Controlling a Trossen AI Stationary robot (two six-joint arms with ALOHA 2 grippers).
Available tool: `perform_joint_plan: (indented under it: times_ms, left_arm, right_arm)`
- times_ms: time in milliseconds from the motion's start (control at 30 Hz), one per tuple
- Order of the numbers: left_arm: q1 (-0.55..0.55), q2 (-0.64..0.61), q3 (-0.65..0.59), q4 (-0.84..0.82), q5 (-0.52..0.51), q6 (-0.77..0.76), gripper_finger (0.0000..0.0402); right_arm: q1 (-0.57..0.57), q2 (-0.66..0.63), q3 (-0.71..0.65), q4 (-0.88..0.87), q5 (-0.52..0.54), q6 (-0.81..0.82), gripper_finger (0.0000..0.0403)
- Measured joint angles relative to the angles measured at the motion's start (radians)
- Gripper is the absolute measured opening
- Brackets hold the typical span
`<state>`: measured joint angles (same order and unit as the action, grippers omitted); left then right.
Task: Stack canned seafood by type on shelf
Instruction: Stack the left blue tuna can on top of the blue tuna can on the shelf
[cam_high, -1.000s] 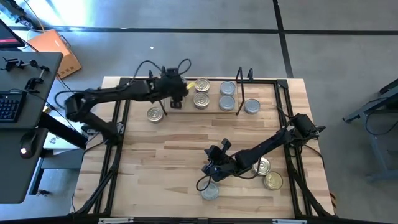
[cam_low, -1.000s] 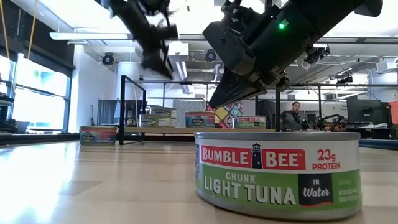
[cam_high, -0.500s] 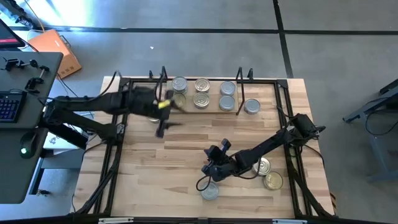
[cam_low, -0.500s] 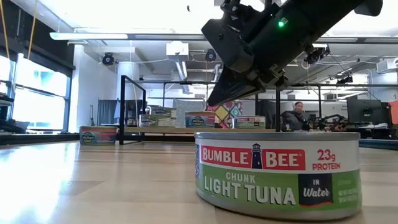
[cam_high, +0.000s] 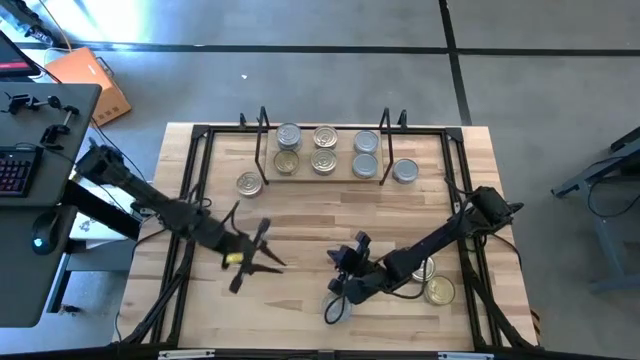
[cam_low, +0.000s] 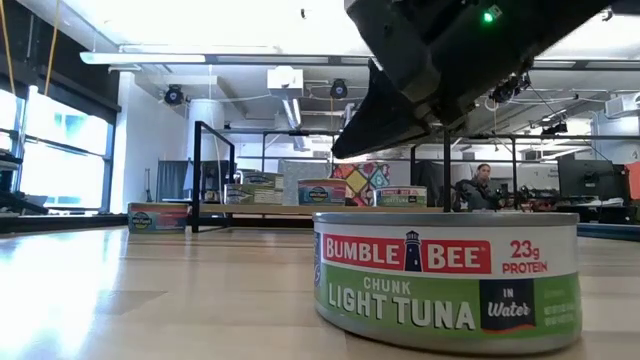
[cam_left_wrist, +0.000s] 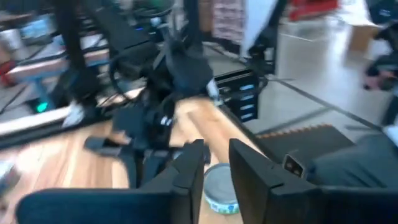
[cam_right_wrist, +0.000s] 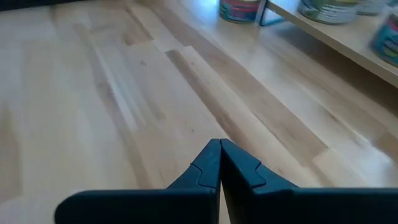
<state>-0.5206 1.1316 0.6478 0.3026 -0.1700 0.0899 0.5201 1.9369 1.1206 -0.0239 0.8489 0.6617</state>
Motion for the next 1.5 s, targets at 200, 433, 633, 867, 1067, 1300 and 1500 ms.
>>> perform_joint_plan:
  times_ms: [200, 433, 633, 867, 1067, 1300, 1500]
  left_arm:
    - [-0.121, -0.002, -0.150, 0.056, -0.403, -0.268, 0.0031]
    - [-0.102, -0.104, -0.267, -0.311, -0.668, -0.762, 0.0002]
    - [0.063, -0.216, -0.270, -0.802, -0.716, -1.033, 0.0000]
    - [0.365, -0.211, -0.270, -0.879, -0.637, -0.912, 0.0000]
    - [0.593, -0.189, -0.270, -0.842, -0.499, -0.719, 0.0000]
    - [0.744, -0.135, -0.270, -0.744, -0.330, -0.534, 0.0000]
    - [0.802, -0.055, -0.263, -0.726, -0.288, -0.474, 0.0000]
  right_arm:
    - [-0.009, 0.001, -0.143, 0.395, -0.163, -0.148, 0.0000]
    - [-0.017, 0.001, -0.201, 0.519, -0.181, -0.171, 0.0000]
    - [-0.017, 0.001, -0.200, 0.520, -0.186, -0.184, 0.0000]
    - [-0.034, 0.001, -0.200, 0.523, -0.187, -0.184, 0.0000]
    - [-0.038, 0.001, -0.200, 0.523, -0.210, -0.184, 0.0000]
    - [-0.038, 0.001, -0.200, 0.524, -0.211, -0.184, 0.0000]
    - [-0.038, 0.001, -0.200, 0.524, -0.211, -0.184, 0.0000]
